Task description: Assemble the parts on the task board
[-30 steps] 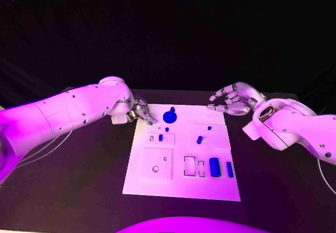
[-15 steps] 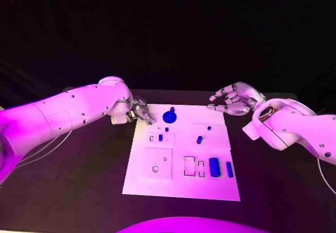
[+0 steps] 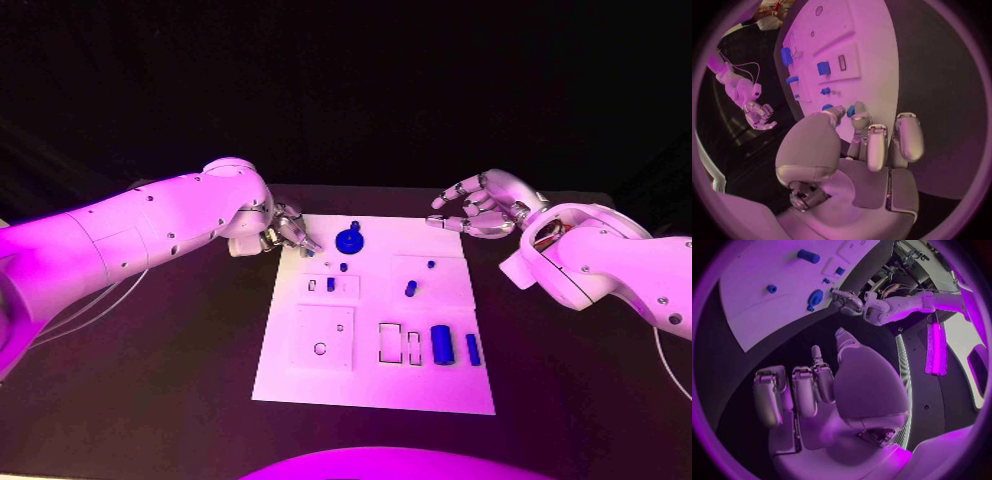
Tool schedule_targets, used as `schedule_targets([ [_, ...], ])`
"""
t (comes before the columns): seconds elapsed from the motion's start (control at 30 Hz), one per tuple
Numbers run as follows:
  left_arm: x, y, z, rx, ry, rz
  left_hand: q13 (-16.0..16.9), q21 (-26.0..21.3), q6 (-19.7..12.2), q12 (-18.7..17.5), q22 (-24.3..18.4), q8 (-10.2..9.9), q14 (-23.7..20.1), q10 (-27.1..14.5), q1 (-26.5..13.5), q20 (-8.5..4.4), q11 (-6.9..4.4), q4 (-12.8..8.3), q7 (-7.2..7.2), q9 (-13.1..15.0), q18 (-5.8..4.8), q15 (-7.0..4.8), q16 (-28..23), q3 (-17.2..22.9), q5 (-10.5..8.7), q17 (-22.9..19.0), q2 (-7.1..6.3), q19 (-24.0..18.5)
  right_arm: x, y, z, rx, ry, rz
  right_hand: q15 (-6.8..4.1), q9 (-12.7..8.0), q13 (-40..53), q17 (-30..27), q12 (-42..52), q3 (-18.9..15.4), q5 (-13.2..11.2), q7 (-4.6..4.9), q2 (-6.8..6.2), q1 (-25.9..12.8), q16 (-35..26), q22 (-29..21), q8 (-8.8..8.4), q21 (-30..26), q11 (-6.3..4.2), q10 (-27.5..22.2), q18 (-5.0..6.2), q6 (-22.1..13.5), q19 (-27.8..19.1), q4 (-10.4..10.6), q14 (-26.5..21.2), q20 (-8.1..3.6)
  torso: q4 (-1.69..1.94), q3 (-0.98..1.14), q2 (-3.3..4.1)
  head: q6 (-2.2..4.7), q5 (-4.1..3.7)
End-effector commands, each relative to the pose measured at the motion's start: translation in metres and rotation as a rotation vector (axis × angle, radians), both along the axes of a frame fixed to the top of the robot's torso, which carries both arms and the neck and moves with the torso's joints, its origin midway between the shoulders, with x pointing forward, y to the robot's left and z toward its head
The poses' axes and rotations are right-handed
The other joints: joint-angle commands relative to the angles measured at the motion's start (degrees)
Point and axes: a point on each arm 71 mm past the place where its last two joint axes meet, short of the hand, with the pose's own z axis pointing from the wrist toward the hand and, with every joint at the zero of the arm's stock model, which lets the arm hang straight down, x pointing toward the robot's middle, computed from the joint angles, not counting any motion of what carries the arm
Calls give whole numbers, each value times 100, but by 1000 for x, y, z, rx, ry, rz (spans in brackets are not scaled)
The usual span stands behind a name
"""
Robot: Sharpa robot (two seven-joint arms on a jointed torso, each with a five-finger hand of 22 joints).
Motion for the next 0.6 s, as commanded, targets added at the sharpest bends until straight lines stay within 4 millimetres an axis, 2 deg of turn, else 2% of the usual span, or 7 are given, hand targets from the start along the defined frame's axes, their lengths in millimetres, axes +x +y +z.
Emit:
schedule_targets([
  [0.03,-1,-1,-1,-1,20,-5,-3,-18,-26,24,4,24,487,-6,-73,-28,-7,2,2,4,47,-33,-11,-41,17,1210,2,-7,0,1,0,-5,-1,9,-32,-7,779,785,-20,16,36,-13,60,2,-26,1499,28,1,-22,-8,-77,-24,588,1,425,-22,-1,1,0,-3,0],
  [0.6,0,-1,0,-1,10,11,-2,-12,-20,33,19,35,489,1,-237,-25,-6,7,1,-3,44,-31,-8,-112,34,1215,68,3,-1,1,-2,-7,6,18,-33,-7,782,782,-16,6,8,-15,56,-13,-29,1502,35,9,-23,-3,-79,-20,592,7,425,-24,3,-1,-2,4,-7],
])
